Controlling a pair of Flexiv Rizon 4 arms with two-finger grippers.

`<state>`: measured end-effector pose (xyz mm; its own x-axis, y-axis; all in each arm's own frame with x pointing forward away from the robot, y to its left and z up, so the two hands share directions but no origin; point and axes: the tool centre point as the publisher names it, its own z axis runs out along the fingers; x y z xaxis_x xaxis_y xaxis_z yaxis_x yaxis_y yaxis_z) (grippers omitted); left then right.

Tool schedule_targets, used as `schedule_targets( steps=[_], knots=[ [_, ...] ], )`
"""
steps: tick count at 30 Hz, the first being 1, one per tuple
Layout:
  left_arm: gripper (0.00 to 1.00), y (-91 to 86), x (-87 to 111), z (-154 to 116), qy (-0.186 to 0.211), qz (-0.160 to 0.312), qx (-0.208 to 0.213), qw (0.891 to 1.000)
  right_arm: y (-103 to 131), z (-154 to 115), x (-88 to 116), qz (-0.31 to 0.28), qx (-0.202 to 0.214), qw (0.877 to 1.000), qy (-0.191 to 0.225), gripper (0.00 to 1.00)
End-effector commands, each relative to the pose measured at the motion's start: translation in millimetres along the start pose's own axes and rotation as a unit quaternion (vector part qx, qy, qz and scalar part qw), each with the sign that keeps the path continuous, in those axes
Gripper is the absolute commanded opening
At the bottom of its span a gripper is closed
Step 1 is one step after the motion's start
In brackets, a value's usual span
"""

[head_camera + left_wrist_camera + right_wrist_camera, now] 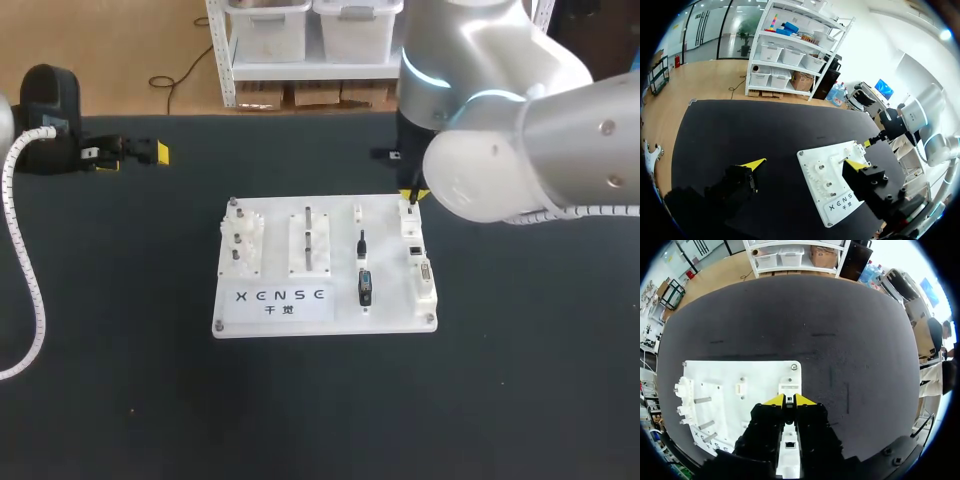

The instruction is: Insert the USB connector, Ethernet cable, and multi-pin plug into their matching sockets one by one.

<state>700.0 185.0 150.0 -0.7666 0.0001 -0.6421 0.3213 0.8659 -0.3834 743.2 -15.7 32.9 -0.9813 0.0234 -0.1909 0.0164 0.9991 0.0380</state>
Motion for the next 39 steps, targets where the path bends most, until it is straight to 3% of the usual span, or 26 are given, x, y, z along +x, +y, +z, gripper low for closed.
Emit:
schedule_targets(
  steps=[1, 39],
  knots=[
    [1.00, 0.0, 0.0, 0, 0.000, 0.000, 0.000, 1.000, -3, 1, 2, 0.001, -0.001, 1.000, -0.005, 0.00],
    [1.00, 0.0, 0.0, 0, 0.000, 0.000, 0.000, 1.000, 0, 16, 4, 0.004, -0.004, 1.000, 0.008, 0.00]
  ],
)
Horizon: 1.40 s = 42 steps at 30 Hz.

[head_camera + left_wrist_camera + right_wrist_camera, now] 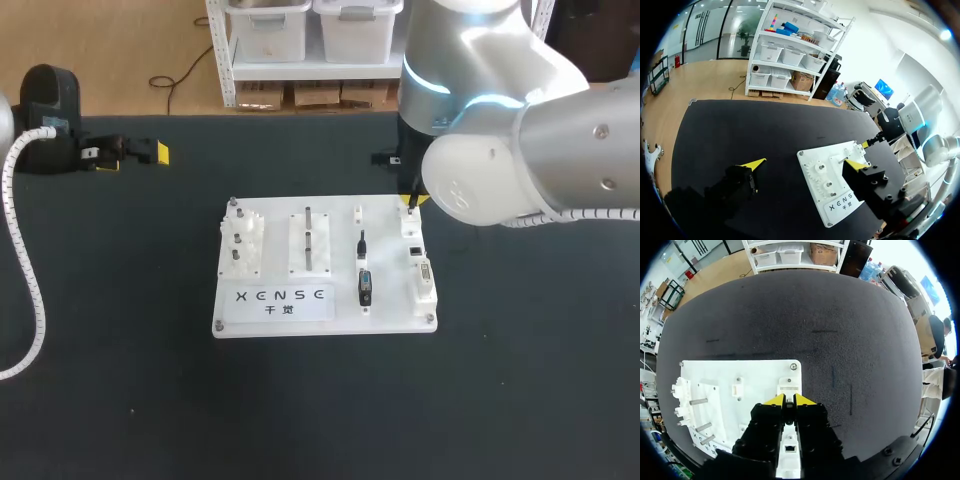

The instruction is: Insert the USB connector, Ethernet cable, and multi-pin plug into their matching sockets one by one.

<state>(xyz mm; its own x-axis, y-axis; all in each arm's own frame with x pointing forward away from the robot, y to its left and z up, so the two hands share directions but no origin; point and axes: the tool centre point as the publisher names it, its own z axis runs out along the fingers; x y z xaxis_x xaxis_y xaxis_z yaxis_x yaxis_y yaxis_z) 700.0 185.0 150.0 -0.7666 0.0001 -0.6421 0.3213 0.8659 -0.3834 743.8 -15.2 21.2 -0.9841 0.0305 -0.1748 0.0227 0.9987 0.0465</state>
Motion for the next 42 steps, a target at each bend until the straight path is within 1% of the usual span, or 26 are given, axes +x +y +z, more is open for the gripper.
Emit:
schedule_targets(
  steps=[1, 18, 22, 30, 34, 38, 42],
  knots=[
    [1.00, 0.0, 0.0, 0, 0.000, 0.000, 0.000, 1.000, 0, 4, 2, 0.001, 0.000, 1.000, 0.000, 0.00],
    [1.00, 0.0, 0.0, 0, 0.000, 0.000, 0.000, 1.000, -1, 1, 4, 0.004, 0.003, 1.000, 0.002, 0.00],
    [1.00, 0.0, 0.0, 0, 0.000, 0.000, 0.000, 1.000, -4, 7, 5, 0.009, 0.010, 1.000, 0.012, 0.00],
    [1.00, 0.0, 0.0, 0, 0.000, 0.000, 0.000, 1.000, -7, 14, 7, 0.013, 0.011, 1.000, 0.016, 0.00],
    [1.00, 0.0, 0.0, 0, 0.000, 0.000, 0.000, 1.000, -9, 19, 7, 0.016, 0.012, 0.999, 0.027, 0.00],
    [1.00, 0.0, 0.0, 0, 0.000, 0.000, 0.000, 1.000, -8, 23, 7, 0.011, 0.032, 0.998, 0.050, 0.00],
    [1.00, 0.0, 0.0, 0, 0.000, 0.000, 0.000, 1.000, -7, 27, 3, 0.012, 0.028, 0.998, 0.053, 0.00]
  ],
)
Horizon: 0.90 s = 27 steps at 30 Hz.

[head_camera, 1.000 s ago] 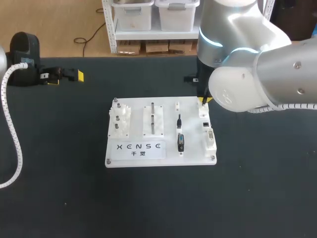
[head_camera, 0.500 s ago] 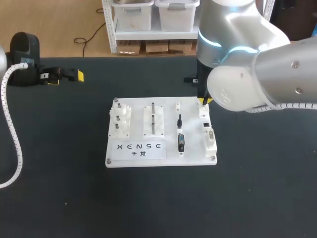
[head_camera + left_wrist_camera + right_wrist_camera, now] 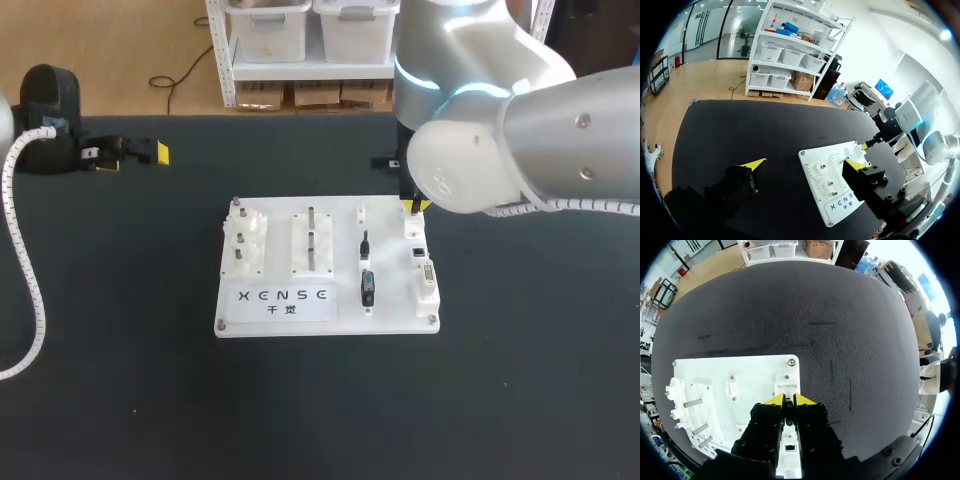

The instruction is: Insert the USB connector, Ethernet cable, and multi-pin plug into their matching sockets one by one.

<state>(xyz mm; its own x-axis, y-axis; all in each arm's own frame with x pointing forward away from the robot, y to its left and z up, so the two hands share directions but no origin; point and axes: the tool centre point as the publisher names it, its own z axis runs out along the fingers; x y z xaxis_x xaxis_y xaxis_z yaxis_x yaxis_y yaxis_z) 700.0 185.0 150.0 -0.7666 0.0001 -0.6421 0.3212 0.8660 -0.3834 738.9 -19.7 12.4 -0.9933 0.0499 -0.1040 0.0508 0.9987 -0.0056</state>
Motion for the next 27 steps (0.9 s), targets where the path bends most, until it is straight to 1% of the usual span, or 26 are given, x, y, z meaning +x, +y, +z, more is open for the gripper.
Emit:
schedule_targets(
  steps=[1, 10, 15, 16, 17, 18, 19, 27],
  knots=[
    [1.00, -0.1, 0.0, 0, 0.000, 0.000, 0.000, 1.000, 0, 21, -6, 0.001, 0.001, 1.000, 0.018, 0.00],
    [1.00, -0.1, 0.0, 0, 0.000, 0.000, 0.000, 1.000, 0, 36, -7, -0.013, 0.000, 1.000, 0.028, 0.00],
    [1.00, -0.1, 0.0, 0, 0.000, 0.000, 0.000, 1.000, 2, 34, -4, -0.019, -0.003, 0.999, 0.027, 0.00],
    [1.00, -0.1, 0.0, 0, 0.000, 0.000, 0.000, 1.000, 3, 31, -4, -0.021, -0.004, 0.999, 0.026, 0.14],
    [1.00, -0.1, 0.0, 0, 0.000, 0.000, 0.000, 1.000, 3, 27, -4, -0.023, -0.004, 0.999, 0.022, 0.40],
    [1.00, -0.1, 0.0, 0, 0.000, 0.000, 0.000, 1.000, 3, 25, -5, -0.024, -0.004, 1.000, 0.019, 0.54],
    [1.00, -0.1, 0.0, 0, 0.000, 0.000, 0.000, 1.000, 4, 19, -5, -0.025, -0.003, 1.000, 0.011, 1.00],
    [1.00, -0.1, 0.0, 0, 0.000, 0.000, 0.000, 1.000, 12, -22, -5, -0.032, -0.011, 0.999, -0.026, 1.00]
  ],
)
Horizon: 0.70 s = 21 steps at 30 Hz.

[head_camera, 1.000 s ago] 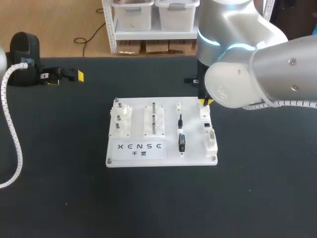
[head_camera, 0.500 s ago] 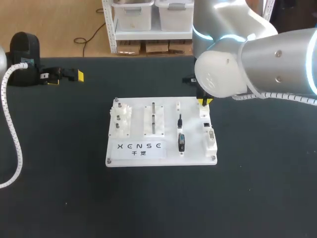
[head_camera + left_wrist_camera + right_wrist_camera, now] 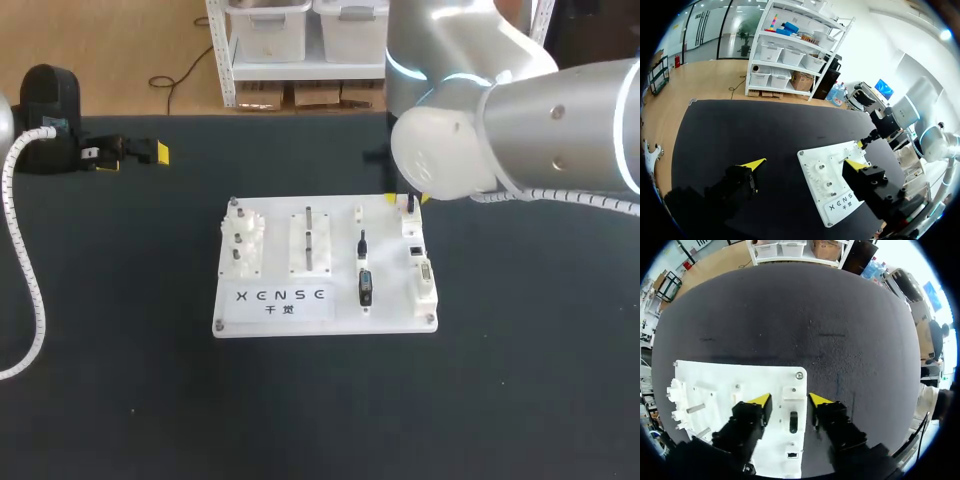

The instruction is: Insert the USB connector, Ethernet cable, and multi-pin plug into their matching sockets one by one.

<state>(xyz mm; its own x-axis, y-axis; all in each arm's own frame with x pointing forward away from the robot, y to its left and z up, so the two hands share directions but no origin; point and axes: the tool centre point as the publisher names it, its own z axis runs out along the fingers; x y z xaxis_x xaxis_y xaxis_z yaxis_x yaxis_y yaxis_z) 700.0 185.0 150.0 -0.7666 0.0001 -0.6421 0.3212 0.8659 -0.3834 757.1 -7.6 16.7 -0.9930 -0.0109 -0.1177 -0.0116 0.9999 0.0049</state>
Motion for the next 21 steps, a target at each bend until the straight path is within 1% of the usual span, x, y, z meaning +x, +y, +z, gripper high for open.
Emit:
schedule_targets(
  steps=[1, 6, 11, 21],
  knots=[
    [1.00, 0.0, 0.0, 0, 0.000, 0.000, 0.000, 1.000, 2, -24, 13, -0.005, -0.004, 1.000, -0.024, 1.00],
    [1.00, 0.0, 0.0, 0, 0.000, 0.000, 0.000, 1.000, 17, -43, 20, -0.023, -0.017, 0.999, -0.038, 1.00],
    [1.00, 0.0, 0.0, 0, 0.000, 0.000, 0.000, 1.000, 35, -54, 31, -0.050, -0.030, 0.997, -0.046, 1.00],
    [1.00, 0.0, 0.0, 0, 0.000, 0.000, 0.000, 1.000, 63, -51, 54, -0.087, -0.031, 0.995, -0.036, 1.00]
  ],
)
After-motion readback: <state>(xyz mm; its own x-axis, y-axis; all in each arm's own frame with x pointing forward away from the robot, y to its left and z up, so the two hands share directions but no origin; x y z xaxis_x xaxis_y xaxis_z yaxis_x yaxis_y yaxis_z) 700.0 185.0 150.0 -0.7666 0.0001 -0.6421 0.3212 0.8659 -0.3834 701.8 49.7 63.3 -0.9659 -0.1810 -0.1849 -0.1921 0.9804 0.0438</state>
